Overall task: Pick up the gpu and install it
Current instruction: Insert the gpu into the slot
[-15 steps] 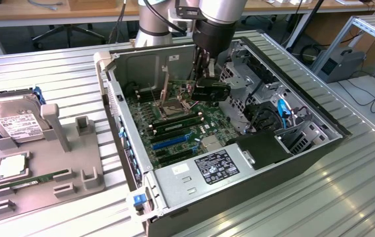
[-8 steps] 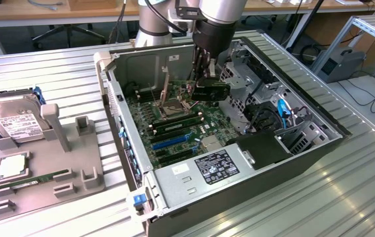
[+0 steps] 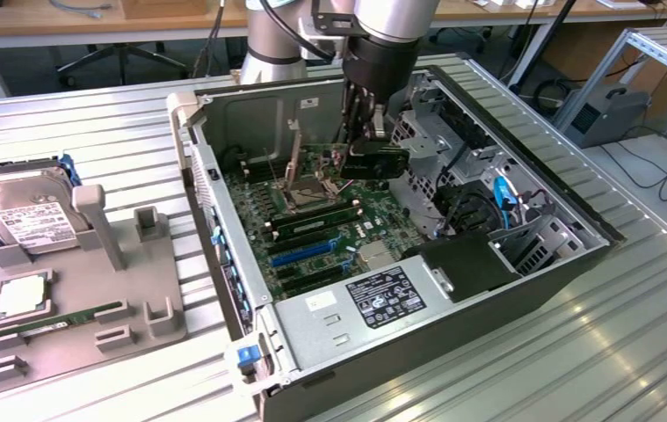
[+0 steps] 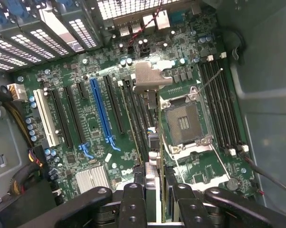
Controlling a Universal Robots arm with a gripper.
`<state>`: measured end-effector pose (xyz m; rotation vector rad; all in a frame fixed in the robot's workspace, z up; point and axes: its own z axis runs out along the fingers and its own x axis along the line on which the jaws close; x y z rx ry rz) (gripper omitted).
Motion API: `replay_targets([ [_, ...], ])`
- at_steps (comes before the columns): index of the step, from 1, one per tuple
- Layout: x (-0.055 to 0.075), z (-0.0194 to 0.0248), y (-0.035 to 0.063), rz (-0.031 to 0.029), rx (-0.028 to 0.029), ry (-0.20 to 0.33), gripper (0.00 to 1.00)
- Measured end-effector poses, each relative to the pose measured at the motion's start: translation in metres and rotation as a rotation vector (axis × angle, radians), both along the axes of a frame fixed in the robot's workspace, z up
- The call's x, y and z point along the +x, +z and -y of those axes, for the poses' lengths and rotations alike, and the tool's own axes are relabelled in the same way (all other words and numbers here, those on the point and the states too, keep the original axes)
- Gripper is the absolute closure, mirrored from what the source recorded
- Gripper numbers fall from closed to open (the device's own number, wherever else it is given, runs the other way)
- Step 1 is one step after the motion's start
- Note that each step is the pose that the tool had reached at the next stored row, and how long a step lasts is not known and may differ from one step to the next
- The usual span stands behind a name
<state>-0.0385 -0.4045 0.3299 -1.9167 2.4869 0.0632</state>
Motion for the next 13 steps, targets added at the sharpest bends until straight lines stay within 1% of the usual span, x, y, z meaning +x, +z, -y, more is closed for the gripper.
replay_targets([
  [2, 0.0, 0.0, 0.0, 0.0, 0.0, 0.009, 0.73],
  [4, 0.0, 0.0, 0.0, 0.0, 0.0, 0.055, 0.73],
  [6, 0.0, 0.0, -0.0001, 0.0, 0.0, 0.091, 0.73],
  [10, 0.0, 0.0, -0.0003, 0.0, 0.0, 0.267, 0.73],
  [11, 0.0, 0.0, -0.0003, 0.0, 0.0, 0.302, 0.73],
  [12, 0.0, 0.0, -0.0003, 0.0, 0.0, 0.324, 0.73],
  [13, 0.0, 0.0, -0.0007, -0.0001, 0.0, 0.278, 0.73],
])
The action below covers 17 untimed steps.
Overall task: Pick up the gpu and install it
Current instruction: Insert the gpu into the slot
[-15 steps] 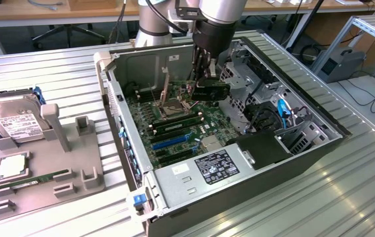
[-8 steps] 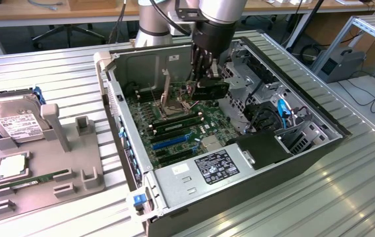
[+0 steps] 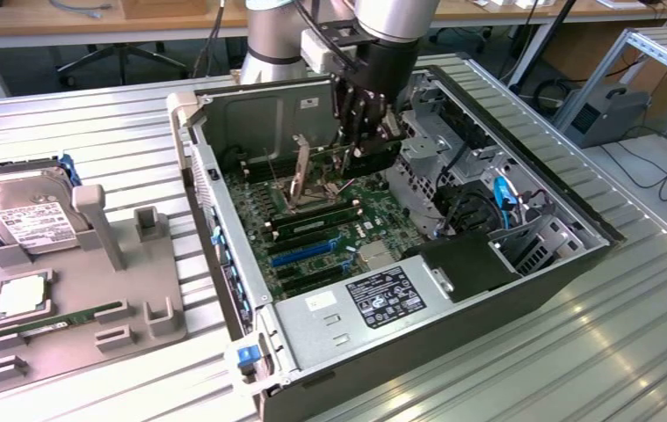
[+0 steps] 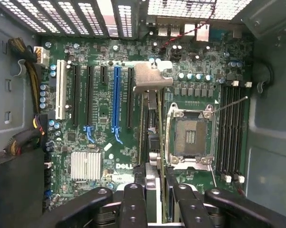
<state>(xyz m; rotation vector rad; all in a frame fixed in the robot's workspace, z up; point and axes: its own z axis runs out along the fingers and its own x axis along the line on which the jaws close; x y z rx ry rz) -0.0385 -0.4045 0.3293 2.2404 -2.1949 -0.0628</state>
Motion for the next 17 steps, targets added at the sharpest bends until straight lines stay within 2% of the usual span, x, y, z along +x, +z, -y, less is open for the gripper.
replay_targets([
  [1, 0.0, 0.0, -0.0002, 0.0001, 0.0001, -0.049, 0.73],
  [17, -0.011, 0.0065, -0.002, 0.0001, 0.0001, -0.049, 0.73],
])
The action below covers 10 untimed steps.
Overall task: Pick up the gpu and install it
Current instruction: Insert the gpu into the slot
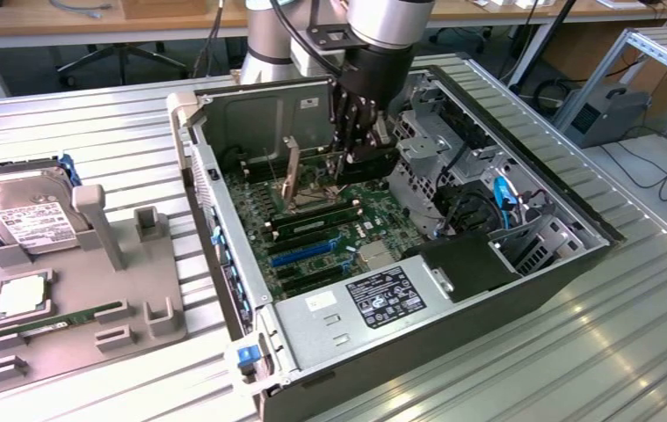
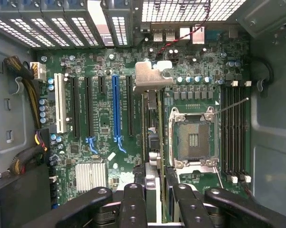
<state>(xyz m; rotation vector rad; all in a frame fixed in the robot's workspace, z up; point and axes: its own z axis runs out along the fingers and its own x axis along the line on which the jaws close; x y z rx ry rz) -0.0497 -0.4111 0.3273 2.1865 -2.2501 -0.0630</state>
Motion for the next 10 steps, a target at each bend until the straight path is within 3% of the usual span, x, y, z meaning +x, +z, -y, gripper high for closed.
replay_targets([
  [10, -0.0036, 0.0026, -0.0029, 0.0, 0.0001, 0.0, 0.73],
])
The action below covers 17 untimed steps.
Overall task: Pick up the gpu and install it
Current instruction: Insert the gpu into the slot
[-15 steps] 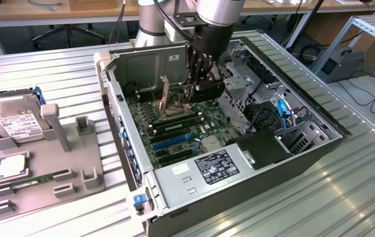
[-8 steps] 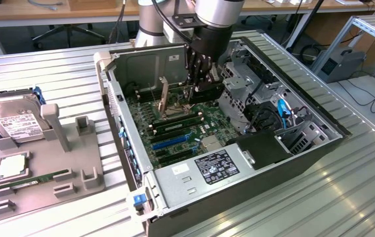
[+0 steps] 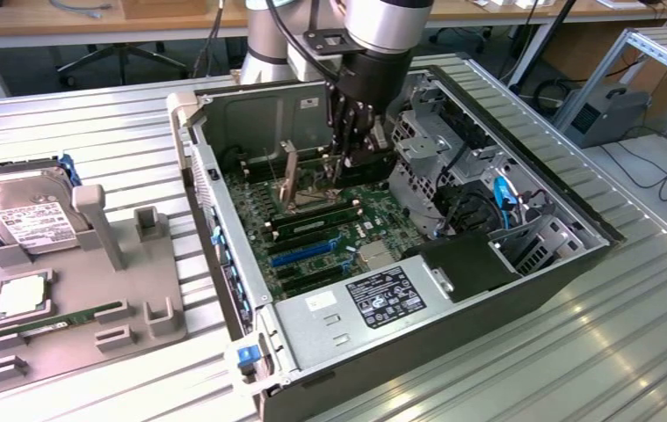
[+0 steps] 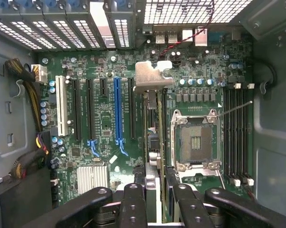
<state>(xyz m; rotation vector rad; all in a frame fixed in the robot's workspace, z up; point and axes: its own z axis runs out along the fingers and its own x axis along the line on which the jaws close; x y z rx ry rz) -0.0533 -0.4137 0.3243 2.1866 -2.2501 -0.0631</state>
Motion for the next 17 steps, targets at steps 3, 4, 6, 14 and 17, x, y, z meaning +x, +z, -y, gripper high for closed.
replay_targets([
  [3, -0.0011, 0.0008, -0.0007, 0.0, -0.0001, 0.0, 0.73],
  [4, -0.002, 0.0014, -0.0011, 0.0, -0.0001, 0.0, 0.73],
  [6, -0.003, 0.002, -0.0015, 0.0, -0.0002, 0.0, 0.73],
  [14, -0.0076, 0.0045, -0.0029, 0.0, 0.0, 0.0, 0.73],
  [17, -0.0094, 0.0049, -0.0033, 0.0, 0.0, 0.0, 0.73],
])
